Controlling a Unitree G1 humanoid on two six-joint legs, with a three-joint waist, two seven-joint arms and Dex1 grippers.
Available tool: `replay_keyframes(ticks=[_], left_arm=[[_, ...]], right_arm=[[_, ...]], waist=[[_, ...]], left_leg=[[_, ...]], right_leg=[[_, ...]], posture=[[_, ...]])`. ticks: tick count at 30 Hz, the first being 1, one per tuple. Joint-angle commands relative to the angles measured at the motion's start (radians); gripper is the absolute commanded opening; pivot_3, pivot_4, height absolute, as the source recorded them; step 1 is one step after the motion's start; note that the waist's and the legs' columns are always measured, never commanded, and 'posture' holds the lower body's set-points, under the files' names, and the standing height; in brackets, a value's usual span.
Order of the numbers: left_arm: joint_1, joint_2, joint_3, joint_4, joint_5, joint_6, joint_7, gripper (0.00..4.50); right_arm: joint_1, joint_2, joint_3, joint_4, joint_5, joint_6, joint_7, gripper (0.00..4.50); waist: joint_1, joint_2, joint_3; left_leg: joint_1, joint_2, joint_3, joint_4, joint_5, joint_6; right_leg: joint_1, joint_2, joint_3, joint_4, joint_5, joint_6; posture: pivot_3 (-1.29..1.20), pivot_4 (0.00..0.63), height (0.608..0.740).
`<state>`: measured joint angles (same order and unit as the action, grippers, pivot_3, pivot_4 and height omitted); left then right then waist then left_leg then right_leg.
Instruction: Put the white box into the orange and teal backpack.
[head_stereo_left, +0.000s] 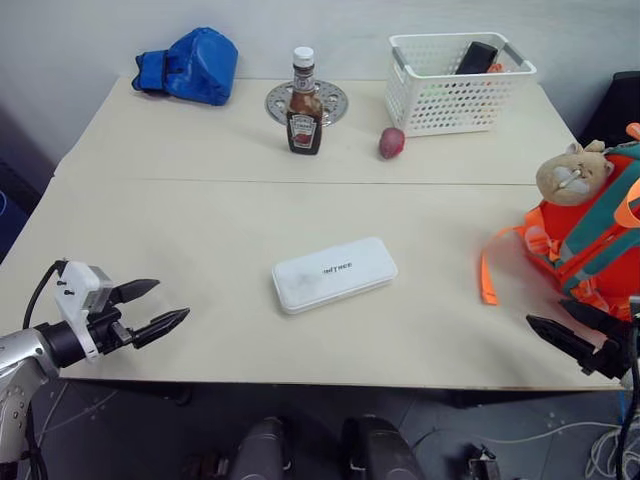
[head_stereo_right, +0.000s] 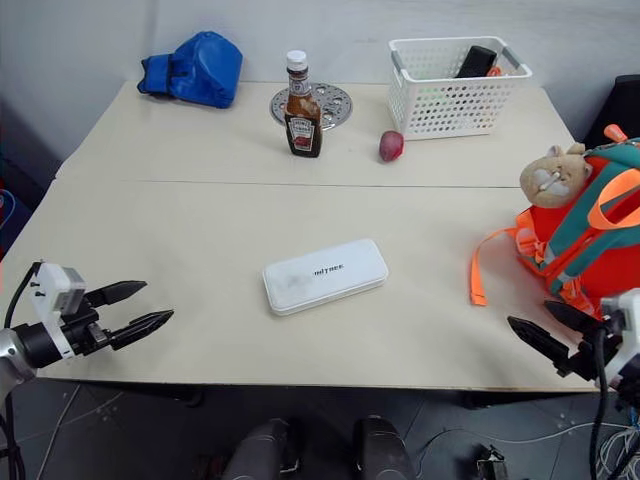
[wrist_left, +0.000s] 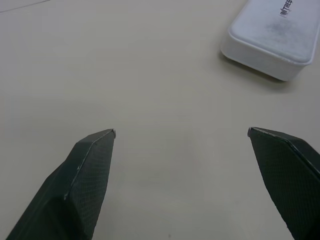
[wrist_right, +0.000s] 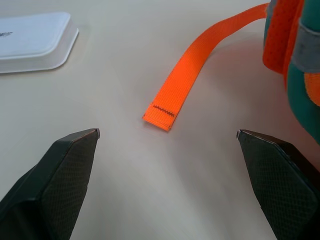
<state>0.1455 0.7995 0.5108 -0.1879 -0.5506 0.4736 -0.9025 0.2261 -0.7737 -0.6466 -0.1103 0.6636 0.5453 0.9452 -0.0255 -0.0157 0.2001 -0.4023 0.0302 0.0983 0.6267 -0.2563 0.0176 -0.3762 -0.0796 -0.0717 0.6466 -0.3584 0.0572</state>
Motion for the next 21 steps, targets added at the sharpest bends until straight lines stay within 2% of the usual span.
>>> replay_keyframes(ticks=[1,15,21], left_arm=[[0.022,0.01,0.025,0.004,0.007,-0.043,-0.03,4.46],[0.082,-0.028,0.034,-0.066,0.014,-0.024,0.059,4.46],[0.091,-0.029,0.017,-0.083,0.01,-0.051,0.03,4.46]], right_arm=[[-0.013,0.0,0.009,-0.006,-0.006,-0.017,-0.007,4.5],[-0.077,-0.009,0.075,0.028,-0.042,-0.037,0.0,4.5],[-0.104,-0.007,0.131,-0.007,-0.044,-0.037,0.016,4.5]], waist=[[0.0,0.0,0.0],[0.0,0.0,0.0],[-0.002,0.0,0.0]], left_leg=[[0.0,0.0,0.0,0.0,0.0,0.0],[0.0,0.0,0.0,0.0,0.0,0.001],[0.0,0.0,0.0,0.001,0.0,0.001]], right_leg=[[0.0,0.0,0.0,0.0,0.0,0.0],[0.0,0.0,0.0,0.0,0.0,0.0],[0.0,0.0,0.0,0.001,0.0,0.0]], posture=[[0.0,0.15,0.74],[0.0,0.15,0.74],[0.0,0.15,0.74]])
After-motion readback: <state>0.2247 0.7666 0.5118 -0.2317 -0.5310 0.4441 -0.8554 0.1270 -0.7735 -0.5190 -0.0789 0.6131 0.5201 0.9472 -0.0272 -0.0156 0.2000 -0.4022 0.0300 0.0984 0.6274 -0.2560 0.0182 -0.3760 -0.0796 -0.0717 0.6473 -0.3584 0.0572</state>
